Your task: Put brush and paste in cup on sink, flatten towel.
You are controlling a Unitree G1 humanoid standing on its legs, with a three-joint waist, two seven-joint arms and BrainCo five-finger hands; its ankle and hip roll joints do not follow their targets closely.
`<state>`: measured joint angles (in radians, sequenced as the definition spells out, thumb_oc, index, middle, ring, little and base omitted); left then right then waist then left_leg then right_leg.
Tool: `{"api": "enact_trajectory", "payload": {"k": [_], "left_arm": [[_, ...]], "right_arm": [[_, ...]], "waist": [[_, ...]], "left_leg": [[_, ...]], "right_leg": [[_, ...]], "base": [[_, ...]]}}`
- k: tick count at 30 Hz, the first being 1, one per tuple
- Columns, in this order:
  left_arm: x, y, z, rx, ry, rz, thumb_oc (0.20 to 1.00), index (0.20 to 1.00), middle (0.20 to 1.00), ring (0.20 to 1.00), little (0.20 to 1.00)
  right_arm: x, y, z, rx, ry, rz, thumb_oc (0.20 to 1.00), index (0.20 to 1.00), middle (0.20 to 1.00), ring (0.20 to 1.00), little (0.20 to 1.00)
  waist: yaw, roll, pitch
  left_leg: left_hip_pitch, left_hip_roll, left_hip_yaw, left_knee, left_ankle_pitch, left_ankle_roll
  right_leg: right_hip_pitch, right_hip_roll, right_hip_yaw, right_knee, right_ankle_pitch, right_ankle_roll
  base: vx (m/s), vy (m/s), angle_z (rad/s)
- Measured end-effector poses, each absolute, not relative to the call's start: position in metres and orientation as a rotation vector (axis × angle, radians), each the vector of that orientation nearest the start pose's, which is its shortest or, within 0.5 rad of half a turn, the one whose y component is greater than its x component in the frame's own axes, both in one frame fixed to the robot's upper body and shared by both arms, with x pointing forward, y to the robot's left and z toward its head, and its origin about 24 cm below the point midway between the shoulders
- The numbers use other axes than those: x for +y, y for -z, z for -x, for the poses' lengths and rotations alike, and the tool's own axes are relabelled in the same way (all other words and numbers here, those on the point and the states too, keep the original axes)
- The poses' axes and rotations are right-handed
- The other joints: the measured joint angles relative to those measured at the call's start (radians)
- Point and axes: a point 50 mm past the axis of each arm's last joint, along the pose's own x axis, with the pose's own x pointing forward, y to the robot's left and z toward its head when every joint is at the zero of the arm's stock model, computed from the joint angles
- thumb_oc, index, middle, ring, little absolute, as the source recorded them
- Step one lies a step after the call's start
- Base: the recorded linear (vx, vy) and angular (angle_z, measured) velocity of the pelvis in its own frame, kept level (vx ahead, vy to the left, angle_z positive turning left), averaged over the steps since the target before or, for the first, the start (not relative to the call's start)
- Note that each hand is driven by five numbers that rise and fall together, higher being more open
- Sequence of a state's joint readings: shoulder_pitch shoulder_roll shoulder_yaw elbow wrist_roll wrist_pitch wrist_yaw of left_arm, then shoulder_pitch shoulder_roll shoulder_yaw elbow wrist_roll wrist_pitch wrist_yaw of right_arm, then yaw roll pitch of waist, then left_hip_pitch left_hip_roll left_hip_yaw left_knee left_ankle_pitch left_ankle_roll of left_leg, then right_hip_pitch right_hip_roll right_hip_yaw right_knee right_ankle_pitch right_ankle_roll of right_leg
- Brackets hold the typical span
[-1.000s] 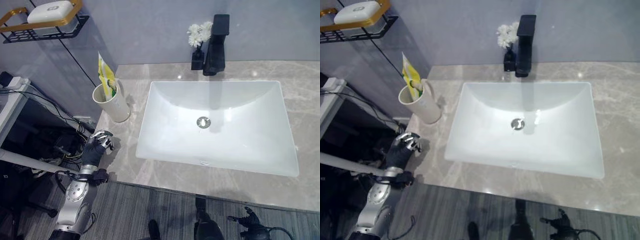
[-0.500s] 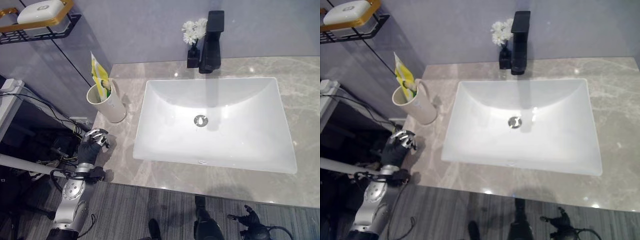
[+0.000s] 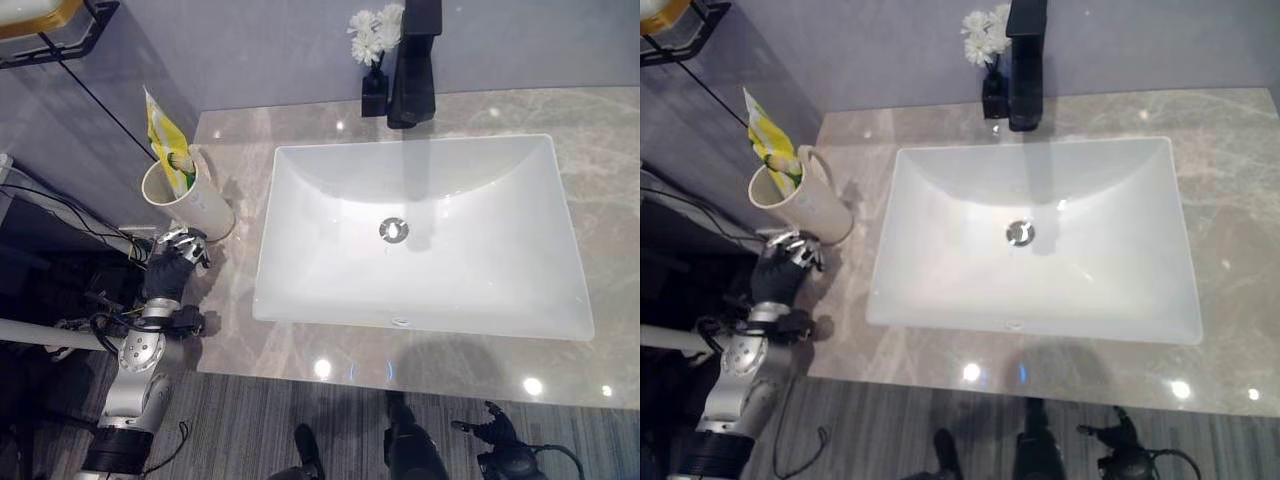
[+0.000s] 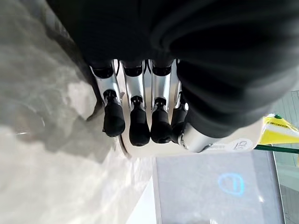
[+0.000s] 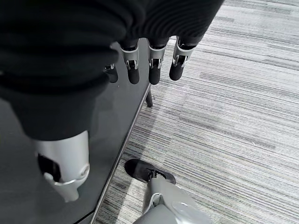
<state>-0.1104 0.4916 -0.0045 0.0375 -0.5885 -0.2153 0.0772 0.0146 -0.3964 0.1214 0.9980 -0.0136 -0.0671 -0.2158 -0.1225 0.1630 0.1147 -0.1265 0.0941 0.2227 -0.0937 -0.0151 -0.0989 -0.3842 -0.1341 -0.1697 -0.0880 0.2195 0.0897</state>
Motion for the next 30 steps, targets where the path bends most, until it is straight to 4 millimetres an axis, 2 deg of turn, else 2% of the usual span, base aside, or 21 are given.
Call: {"api": "enact_trajectory", "payload": {"k": [11, 24, 30], "left_arm": [[0.256, -0.123, -0.291, -0.306, -0.131, 0.061, 0.2, 0.2, 0.2, 0.2, 0.2], [0.258, -0.123, -0.302, -0.293, -0.173, 0.064, 0.2, 0.2, 0.2, 0.2, 0.2], [0.261, -0.132, -0.314, -0.312, -0.224, 0.072, 0.2, 0.2, 0.2, 0.2, 0.2]], "right_arm": [[-0.291, 0.118, -0.136, 0.918, 0.25, 0.557, 1.0, 1.0, 1.0, 1.0, 1.0], [-0.289, 0.122, -0.132, 0.942, 0.235, 0.563, 1.0, 1.0, 1.0, 1.0, 1.0], [-0.284, 0.119, -0.142, 0.905, 0.201, 0.581, 1.0, 1.0, 1.0, 1.0, 1.0]], "waist": [[-0.008, 0.004, 0.003], [-0.039, -0.007, 0.007], [-0.058, -0.008, 0.007]], "left_leg": [[-0.015, 0.002, 0.004, 0.0, 0.0, -0.001], [0.002, 0.001, 0.002, -0.005, 0.0, -0.001], [-0.004, 0.003, 0.005, -0.004, -0.001, 0.0]], "right_leg": [[-0.018, 0.005, 0.005, 0.0, 0.004, -0.005], [0.002, 0.002, 0.002, 0.0, 0.0, 0.0], [-0.006, 0.007, 0.005, 0.0, 0.002, -0.004]], "base": [[0.0, -0.001, 0.0], [0.0, 0.0, 0.0], [0.0, 0.0, 0.0]]}}
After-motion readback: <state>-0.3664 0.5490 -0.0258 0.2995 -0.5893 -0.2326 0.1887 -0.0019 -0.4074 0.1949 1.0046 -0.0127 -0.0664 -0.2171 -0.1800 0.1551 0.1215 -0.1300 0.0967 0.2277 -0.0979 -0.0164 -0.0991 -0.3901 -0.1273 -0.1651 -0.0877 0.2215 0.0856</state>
